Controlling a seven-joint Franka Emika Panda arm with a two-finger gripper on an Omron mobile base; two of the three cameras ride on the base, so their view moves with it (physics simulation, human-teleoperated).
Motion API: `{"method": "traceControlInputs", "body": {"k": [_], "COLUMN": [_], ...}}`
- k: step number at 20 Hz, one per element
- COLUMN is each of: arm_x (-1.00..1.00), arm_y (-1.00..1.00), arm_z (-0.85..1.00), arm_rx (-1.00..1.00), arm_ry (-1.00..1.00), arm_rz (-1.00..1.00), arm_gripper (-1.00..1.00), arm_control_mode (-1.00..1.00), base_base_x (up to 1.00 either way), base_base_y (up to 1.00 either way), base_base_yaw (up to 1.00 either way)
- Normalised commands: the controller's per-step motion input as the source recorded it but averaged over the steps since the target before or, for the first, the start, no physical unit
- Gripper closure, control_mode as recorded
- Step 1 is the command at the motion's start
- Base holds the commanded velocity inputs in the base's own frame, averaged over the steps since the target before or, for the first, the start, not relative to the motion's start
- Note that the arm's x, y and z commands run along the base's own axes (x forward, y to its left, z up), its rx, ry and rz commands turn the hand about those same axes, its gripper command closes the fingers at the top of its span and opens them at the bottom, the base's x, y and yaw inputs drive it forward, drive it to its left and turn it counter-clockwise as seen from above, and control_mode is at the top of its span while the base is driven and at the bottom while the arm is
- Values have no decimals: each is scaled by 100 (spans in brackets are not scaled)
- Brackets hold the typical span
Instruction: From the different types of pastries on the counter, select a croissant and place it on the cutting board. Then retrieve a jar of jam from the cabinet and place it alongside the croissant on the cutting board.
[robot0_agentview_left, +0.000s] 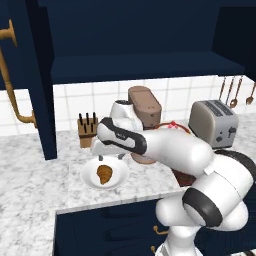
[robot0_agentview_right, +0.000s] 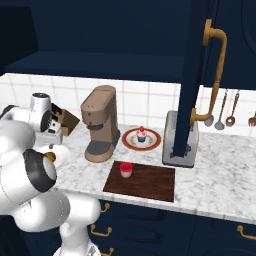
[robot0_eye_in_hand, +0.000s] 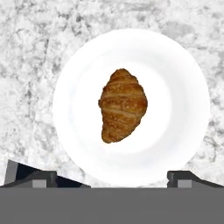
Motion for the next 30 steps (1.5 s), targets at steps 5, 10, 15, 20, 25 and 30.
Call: {"method": "traceControlInputs", "body": {"k": [5, 10, 15, 20, 25, 30], "arm_x": [3, 21, 20, 4, 0, 0], "arm_y": [20, 26, -2, -2, -21, -19], "arm_z": [-6, -17, -7, -14, -34, -25], "arm_rx": [-3, -20, -7, 0, 0, 0], "arm_ry": [14, 0, 4, 9, 4, 4], "arm_rz": [0, 0, 5, 5, 3, 2], "arm_gripper": [-100, -100, -100, -100, -100, -100], "arm_control_mode": [-100, -100, -100, -100, -100, -100], "base_base_x": [0, 0, 0, 0, 0, 0], "base_base_y": [0, 0, 0, 0, 0, 0], "base_base_yaw": [0, 0, 0, 0, 0, 0]}}
